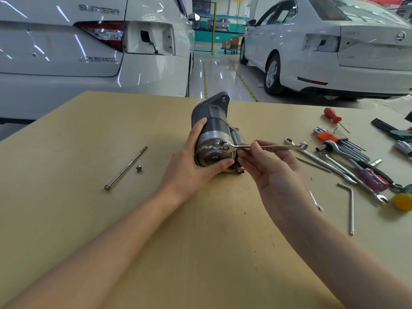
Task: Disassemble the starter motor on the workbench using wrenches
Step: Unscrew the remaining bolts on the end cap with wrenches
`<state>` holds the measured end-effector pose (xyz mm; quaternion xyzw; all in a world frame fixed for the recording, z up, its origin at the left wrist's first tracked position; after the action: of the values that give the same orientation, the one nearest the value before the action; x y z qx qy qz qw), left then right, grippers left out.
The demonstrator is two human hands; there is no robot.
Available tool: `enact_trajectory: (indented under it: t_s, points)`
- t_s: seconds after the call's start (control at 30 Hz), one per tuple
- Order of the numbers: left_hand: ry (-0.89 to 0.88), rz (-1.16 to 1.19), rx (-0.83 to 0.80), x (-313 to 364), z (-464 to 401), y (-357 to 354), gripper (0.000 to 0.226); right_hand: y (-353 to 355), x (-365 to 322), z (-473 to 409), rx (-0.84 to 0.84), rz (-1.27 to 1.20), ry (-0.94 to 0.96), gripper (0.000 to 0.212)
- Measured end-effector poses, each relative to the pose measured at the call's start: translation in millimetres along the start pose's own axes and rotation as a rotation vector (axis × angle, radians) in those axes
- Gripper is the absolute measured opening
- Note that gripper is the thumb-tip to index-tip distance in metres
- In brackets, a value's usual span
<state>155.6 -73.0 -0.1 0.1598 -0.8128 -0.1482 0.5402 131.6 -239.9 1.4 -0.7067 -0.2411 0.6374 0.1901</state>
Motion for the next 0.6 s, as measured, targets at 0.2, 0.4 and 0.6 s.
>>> enact_trajectory:
  t_s: [0.2, 0.4, 0.6]
  points:
    - [0.020, 0.026, -0.005, -4.6, 1.2, -0.5, 0.092, -68.6, -61.0, 5.0, -0.226, 1.003, 0.547, 0.009]
    - [0.056, -0.139, -0.027, -13.6, -2.3, -1.8, 0.027, -148.5, 0.9, -3.0, -0.798, 1.906, 0.533, 0.027]
    - [0.053, -0.068, -0.013, -7.8, -0.4, 1.1, 0.051, -144.7, -34.1, 2.9, -0.671, 1.315, 0.536, 0.011]
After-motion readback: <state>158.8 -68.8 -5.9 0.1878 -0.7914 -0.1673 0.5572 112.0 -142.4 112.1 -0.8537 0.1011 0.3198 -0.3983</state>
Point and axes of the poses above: each hand's wrist, its own z-axis away from the middle knuckle, its own y-axis out of the back of the hand, x = y × z, the point moved 10 cm from there along -z, towards the middle knuckle, and after that the axes turned 6 degrees about -x, right-handed, at the moved point
